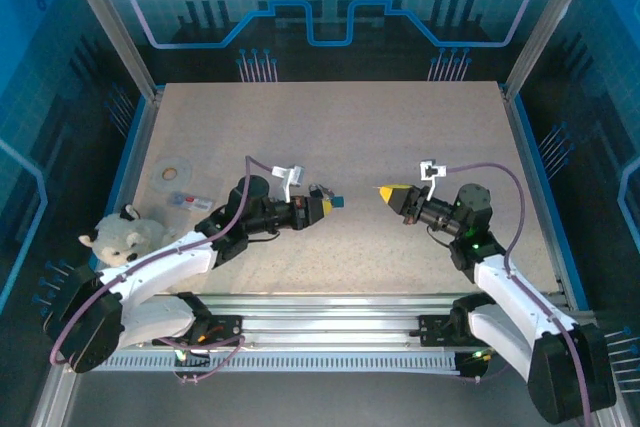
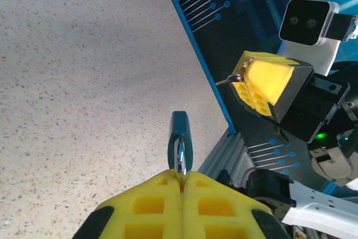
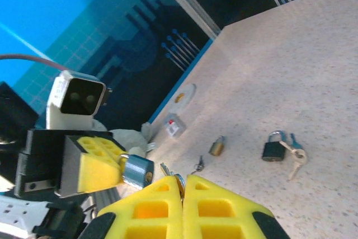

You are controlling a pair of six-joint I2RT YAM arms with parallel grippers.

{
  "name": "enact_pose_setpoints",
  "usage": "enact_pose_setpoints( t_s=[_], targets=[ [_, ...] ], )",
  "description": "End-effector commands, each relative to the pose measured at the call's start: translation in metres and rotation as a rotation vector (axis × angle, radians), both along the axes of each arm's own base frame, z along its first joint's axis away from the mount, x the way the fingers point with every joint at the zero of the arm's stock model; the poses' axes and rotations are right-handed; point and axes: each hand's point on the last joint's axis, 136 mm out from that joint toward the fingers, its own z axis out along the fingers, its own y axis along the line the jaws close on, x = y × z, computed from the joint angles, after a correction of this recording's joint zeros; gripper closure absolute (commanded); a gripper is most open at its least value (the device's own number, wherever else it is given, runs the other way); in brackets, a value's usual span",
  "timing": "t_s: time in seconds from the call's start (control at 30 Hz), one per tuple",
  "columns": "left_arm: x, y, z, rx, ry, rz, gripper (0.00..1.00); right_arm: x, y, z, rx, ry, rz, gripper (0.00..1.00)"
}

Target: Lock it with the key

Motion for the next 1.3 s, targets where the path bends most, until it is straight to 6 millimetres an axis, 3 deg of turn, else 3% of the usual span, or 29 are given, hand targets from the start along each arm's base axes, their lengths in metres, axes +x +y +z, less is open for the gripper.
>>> enact_pose_setpoints(
  t_s=[0.0, 0.37, 0.77, 1.27],
  targets=[
    [0.006, 0.005, 0.009, 0.059, -0.049, 0.017, 1.0, 0.007, -0.016, -0.01, -0.068, 0.013, -0.1, 1.0],
    [0.016, 0.001, 0.01, 0.123, -0.035, 0.024, 1.0, 0.011, -0.047, -0.014, -0.086, 0.018, -0.257, 1.0],
    [0.031, -0.023, 0.009, 0.194, -0.04, -0.01, 1.0, 0.015, -0.088, -0.026, -0.06, 0.093, -0.438, 1.0],
    [0.062, -0.059, -0.022, 0.304, 0.016, -0.075, 1.0, 0.013, -0.116, -0.034, -0.031, 0.143, -0.557, 1.0]
  ],
)
